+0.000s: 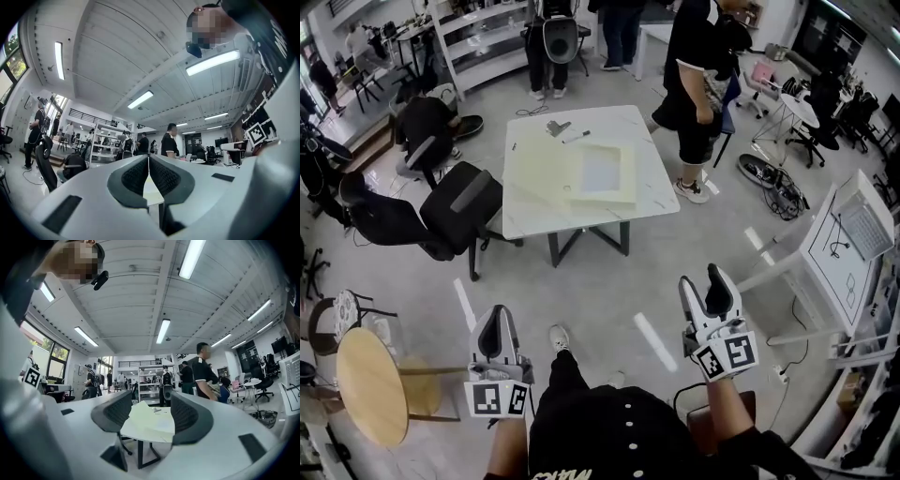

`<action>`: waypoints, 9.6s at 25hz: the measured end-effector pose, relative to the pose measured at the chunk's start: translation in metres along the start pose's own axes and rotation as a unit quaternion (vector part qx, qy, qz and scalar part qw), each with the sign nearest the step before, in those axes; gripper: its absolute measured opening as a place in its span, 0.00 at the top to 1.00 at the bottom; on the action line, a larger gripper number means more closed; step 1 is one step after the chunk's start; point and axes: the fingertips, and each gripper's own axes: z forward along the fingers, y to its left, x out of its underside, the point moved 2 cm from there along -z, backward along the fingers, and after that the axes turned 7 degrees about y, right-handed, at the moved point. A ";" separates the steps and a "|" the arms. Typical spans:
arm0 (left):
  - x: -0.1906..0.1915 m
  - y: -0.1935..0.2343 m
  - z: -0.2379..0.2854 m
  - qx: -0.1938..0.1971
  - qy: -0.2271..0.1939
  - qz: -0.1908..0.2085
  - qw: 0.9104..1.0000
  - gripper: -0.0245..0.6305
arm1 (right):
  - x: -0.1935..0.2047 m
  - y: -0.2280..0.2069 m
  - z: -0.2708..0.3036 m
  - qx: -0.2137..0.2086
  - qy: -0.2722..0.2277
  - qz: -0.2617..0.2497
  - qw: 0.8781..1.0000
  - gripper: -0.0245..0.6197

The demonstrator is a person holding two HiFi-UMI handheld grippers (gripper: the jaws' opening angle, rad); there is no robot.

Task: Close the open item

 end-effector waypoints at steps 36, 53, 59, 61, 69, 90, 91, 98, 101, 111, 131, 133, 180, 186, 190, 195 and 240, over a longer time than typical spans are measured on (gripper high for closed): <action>-0.024 0.205 0.198 0.053 -0.007 0.003 0.999 0.93 | -0.022 0.048 0.252 0.073 0.005 0.012 0.997 0.61; -0.022 0.198 0.303 0.028 0.001 0.005 1.000 0.93 | -0.019 -0.018 0.349 0.044 0.020 0.014 0.999 0.61; -0.027 0.184 0.359 0.018 0.001 0.012 1.000 0.93 | -0.020 -0.063 0.389 0.031 0.024 0.017 0.999 0.61; -0.030 0.180 0.376 0.013 -0.002 0.014 1.000 0.93 | -0.023 -0.074 0.404 0.019 0.022 0.011 1.000 0.61; -0.043 0.169 0.422 -0.019 -0.005 0.007 1.000 0.93 | -0.032 -0.098 0.453 -0.050 0.045 -0.013 0.998 0.61; 0.008 0.272 0.367 -0.148 0.054 -0.048 0.986 0.93 | 0.039 0.108 0.599 -0.436 0.160 -0.431 0.774 0.58; 0.012 0.276 0.363 -0.154 0.057 -0.052 0.985 0.93 | 0.049 0.119 0.603 -0.454 0.162 -0.461 0.746 0.58; 0.040 0.291 0.341 -0.183 0.075 -0.083 0.977 0.93 | 0.106 0.169 0.636 -0.534 0.179 -0.585 0.584 0.57; 0.053 0.298 0.334 -0.195 0.085 -0.095 0.972 0.93 | 0.127 0.187 0.652 -0.558 0.184 -0.611 0.531 0.57; 0.087 0.311 0.319 -0.228 0.113 -0.132 0.958 0.93 | 0.196 0.203 0.676 -0.608 0.225 -0.679 0.345 0.55; 0.084 0.313 0.342 -0.196 0.110 -0.136 0.965 0.93 | 0.151 0.156 0.635 -0.610 0.283 -0.682 0.290 0.61; 0.081 0.313 0.350 -0.181 0.106 -0.131 0.969 0.93 | 0.143 0.145 0.628 -0.603 0.295 -0.678 0.299 0.61; 0.074 0.134 0.472 0.042 0.184 -0.045 0.981 0.93 | 0.250 -0.175 0.473 -0.520 0.218 -0.714 0.415 0.85; 0.085 0.127 0.480 0.037 0.205 -0.047 0.977 0.93 | 0.277 -0.189 0.473 -0.538 0.254 -0.698 0.399 0.84; 0.090 0.127 0.485 0.034 0.212 -0.048 0.975 0.93 | 0.281 -0.191 0.474 -0.552 0.288 -0.669 0.405 0.83; 0.095 0.128 0.488 0.031 0.219 -0.045 0.974 0.93 | 0.283 -0.186 0.482 -0.568 0.404 -0.603 0.387 0.84; -0.007 0.140 0.519 0.150 0.072 -0.010 0.986 0.93 | 0.000 -0.148 0.486 -0.079 0.206 -0.131 0.966 0.92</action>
